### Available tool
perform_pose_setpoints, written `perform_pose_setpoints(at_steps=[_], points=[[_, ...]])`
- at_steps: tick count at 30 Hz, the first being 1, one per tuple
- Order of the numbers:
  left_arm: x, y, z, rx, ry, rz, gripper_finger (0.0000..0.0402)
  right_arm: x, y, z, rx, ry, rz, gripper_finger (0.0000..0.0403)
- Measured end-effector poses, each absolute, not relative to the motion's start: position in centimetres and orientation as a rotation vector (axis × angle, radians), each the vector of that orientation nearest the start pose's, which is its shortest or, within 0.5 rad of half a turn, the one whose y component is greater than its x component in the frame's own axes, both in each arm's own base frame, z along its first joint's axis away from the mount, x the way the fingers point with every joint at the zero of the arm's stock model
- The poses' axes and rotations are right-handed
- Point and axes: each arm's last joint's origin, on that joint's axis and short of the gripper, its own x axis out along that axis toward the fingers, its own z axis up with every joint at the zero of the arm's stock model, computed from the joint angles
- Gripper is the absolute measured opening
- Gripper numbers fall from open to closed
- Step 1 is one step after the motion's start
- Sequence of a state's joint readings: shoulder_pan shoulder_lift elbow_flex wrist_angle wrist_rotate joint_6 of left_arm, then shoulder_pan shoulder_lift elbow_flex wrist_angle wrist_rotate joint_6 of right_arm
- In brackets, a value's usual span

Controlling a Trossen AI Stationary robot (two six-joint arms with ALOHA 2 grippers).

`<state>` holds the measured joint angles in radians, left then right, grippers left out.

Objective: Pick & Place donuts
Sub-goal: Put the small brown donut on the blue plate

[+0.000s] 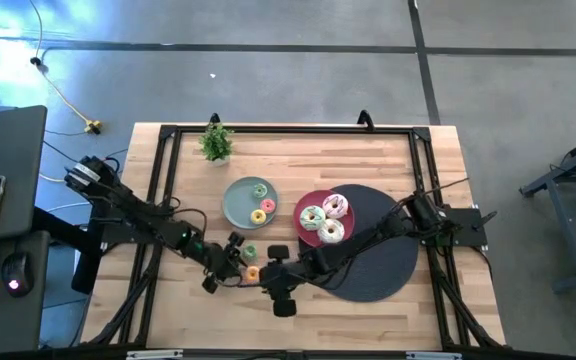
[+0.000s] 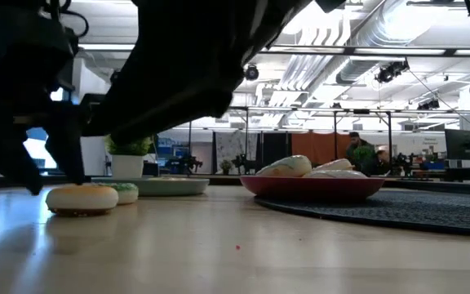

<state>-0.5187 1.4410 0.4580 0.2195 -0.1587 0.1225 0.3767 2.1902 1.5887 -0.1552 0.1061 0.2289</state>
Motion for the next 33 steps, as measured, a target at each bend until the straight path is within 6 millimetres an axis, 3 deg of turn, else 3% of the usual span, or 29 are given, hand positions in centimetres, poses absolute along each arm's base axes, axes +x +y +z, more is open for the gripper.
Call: perform_pose_setpoints(at_steps=[6, 10, 12, 23, 28, 33], points=[[21.9, -11.8, 13.6, 0.319, 0.597, -0.339, 0.0138, 45.2, 16.1, 15.4, -0.079, 0.777, 0.266, 0.0199], [21.9, -11.9, 12.1, 0.309, 0.698, -0.358, 0.0138, 45.4, 15.3, 15.0, -0.086, 0.800, 0.249, 0.0224], [22.1, -12.1, 12.3, 0.277, 0.711, -0.379, 0.0138, 45.5, 15.2, 15.0, -0.085, 0.801, 0.241, 0.0231], [22.9, -13.8, 14.6, 0.298, 0.677, -0.353, 0.0138, 45.1, 16.0, 14.9, -0.130, 0.804, 0.280, 0.0237], [21.6, -14.5, 14.8, 0.380, 0.837, -0.388, 0.0138, 45.1, 15.9, 14.9, -0.131, 0.809, 0.278, 0.0237], [21.1, -15.9, 14.8, 0.364, 0.804, -0.436, 0.0138, 45.1, 15.9, 14.9, -0.131, 0.807, 0.277, 0.0237]])
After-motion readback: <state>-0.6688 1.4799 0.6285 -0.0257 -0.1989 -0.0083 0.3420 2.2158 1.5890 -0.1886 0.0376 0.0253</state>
